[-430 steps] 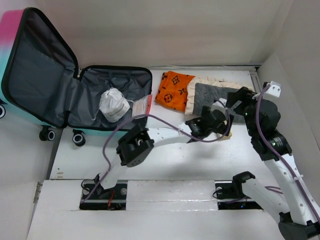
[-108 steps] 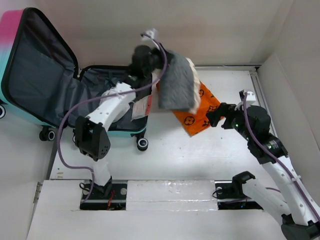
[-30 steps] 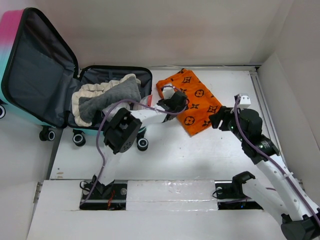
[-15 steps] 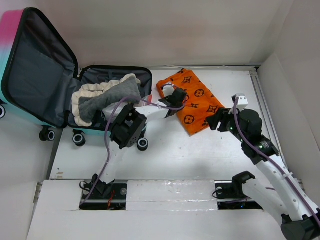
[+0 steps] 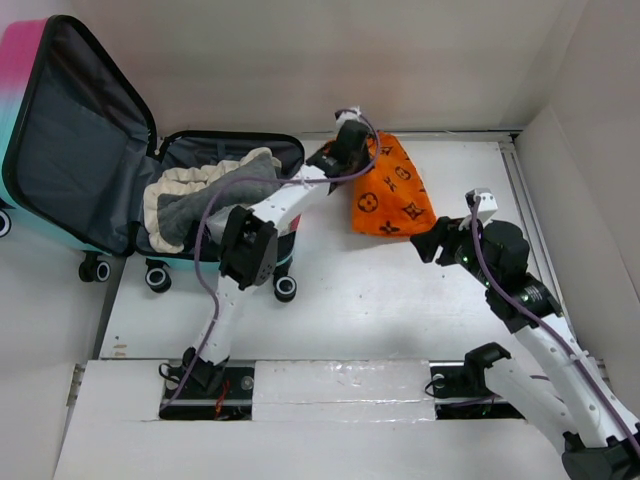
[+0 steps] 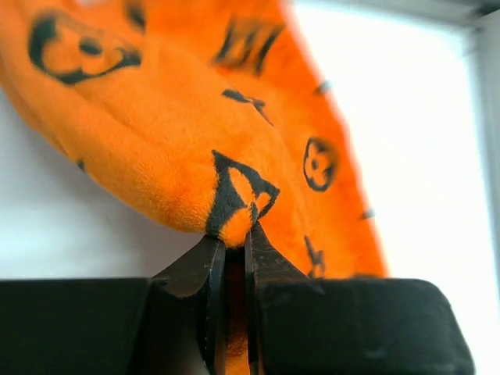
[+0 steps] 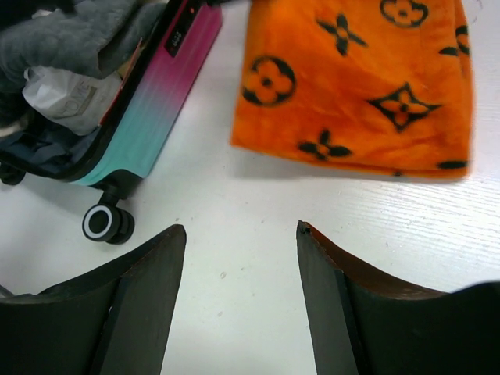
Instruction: Pack the luggage
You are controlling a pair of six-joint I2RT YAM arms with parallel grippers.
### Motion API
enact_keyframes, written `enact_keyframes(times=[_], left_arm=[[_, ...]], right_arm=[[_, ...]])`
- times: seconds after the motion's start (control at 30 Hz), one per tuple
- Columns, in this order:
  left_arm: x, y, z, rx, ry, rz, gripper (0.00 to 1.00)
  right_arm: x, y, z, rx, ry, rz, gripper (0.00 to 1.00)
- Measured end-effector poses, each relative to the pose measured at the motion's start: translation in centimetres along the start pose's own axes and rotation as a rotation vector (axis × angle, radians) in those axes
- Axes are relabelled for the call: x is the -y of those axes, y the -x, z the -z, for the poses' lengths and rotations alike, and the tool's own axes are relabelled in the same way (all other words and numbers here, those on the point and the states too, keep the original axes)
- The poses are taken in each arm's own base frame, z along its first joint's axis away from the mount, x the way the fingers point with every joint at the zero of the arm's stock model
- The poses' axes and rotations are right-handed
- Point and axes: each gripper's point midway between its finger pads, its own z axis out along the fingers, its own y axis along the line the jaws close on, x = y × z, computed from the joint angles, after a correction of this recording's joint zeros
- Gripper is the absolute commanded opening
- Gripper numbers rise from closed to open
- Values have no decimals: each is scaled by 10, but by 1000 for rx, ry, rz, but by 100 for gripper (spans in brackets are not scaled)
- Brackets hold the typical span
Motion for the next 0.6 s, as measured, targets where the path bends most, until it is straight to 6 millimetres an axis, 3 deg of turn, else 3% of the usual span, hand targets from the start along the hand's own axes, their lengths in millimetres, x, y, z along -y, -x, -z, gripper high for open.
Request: enact_keyframes(times=[0.1, 0.2, 0.37, 0.53, 0.6], left_arm=[[12, 56, 27, 62, -63, -37, 0], [-4, 113, 67, 125, -66, -50, 0], [-74, 200, 152, 261, -3, -3, 0], [-163, 241, 233, 389, 95, 89, 0], [-190, 246, 257, 423, 129, 123, 0]], right_arm=[[0, 0, 0, -2, 2, 1, 65], [-1, 1, 0, 0, 3, 3, 65], [-3, 0, 0, -6, 16, 4, 66], [-7, -1, -1, -11, 38, 7, 66], [-7, -1, -1, -14, 42, 7, 66]])
